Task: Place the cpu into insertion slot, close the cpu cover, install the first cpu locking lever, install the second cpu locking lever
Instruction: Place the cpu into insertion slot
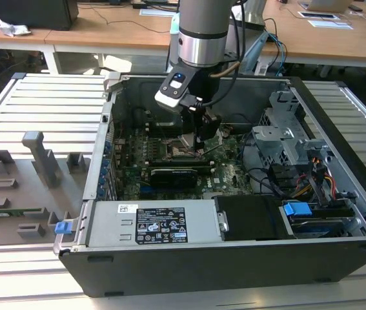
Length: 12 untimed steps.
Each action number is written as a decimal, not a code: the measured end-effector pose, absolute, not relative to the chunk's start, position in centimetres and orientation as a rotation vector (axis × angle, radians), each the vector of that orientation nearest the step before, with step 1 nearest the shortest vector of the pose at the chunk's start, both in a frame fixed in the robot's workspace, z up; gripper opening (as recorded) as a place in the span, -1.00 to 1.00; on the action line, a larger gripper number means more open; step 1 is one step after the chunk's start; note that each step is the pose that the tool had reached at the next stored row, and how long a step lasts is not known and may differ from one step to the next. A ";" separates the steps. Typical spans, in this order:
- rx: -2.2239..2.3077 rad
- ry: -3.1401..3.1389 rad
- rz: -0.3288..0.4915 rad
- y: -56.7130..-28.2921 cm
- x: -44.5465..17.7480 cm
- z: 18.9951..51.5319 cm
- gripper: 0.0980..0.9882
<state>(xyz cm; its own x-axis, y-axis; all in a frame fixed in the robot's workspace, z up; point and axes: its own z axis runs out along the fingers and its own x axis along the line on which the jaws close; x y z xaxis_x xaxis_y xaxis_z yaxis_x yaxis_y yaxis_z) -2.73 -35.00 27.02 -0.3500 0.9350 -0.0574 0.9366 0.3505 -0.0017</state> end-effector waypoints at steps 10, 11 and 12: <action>1.856 2.466 -0.075 -35.0 -2.7 27.0 0.00; 1.868 2.457 -0.078 -35.0 -2.7 27.0 0.00; 1.875 2.450 -0.080 -35.0 -2.7 27.0 0.00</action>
<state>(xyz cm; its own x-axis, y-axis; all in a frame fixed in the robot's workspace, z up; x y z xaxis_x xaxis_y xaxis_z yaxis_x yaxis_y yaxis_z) -2.73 -35.01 27.02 -0.2608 0.9624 -0.0756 0.9653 0.2610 -0.0075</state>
